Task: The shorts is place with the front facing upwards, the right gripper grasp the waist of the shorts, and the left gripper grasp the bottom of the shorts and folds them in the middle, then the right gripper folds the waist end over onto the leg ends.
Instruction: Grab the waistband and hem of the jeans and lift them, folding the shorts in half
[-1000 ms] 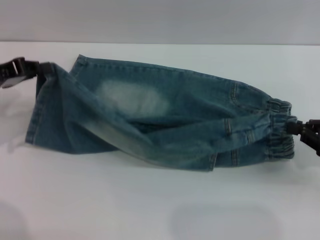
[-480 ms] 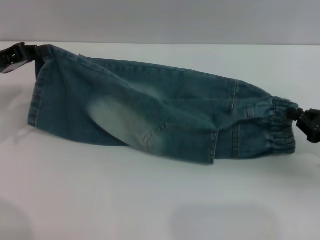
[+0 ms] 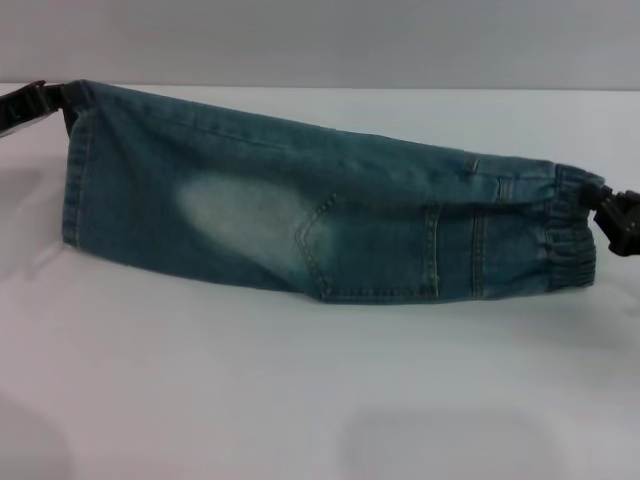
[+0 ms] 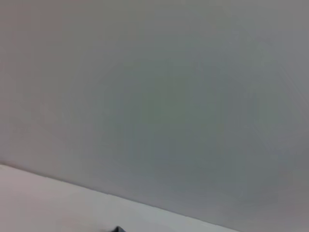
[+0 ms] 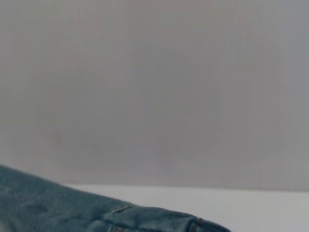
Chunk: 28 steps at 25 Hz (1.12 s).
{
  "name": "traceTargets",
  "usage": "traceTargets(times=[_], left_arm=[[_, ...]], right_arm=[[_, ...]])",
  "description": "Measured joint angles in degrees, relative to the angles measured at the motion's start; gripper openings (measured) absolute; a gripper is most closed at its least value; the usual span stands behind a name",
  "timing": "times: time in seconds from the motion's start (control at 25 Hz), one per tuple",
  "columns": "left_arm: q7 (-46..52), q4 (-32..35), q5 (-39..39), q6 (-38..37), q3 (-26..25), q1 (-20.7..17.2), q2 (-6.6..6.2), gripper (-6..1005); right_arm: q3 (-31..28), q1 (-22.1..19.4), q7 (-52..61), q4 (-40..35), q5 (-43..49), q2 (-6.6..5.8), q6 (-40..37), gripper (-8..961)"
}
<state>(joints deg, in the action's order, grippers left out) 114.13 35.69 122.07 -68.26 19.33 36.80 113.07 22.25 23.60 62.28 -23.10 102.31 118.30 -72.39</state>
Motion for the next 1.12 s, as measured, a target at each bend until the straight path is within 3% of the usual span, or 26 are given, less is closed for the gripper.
traceTargets(times=[0.52,0.84,1.12], left_arm=[[-5.93,-0.03,-0.36,5.39,0.27,1.53,2.33,121],[-9.65,-0.01,-0.53,9.67,0.59,2.78,4.22,124],[-11.04,-1.58,-0.98,16.46,4.88,3.17,4.74,126]], right_arm=[[-0.03,1.64,-1.94,2.04,-6.84,0.11,1.91,-1],[-0.06,4.66,-8.28,7.34,-11.27,0.38,6.21,0],[-0.04,6.38,-12.2,10.28,-14.06,0.44,8.91,0]])
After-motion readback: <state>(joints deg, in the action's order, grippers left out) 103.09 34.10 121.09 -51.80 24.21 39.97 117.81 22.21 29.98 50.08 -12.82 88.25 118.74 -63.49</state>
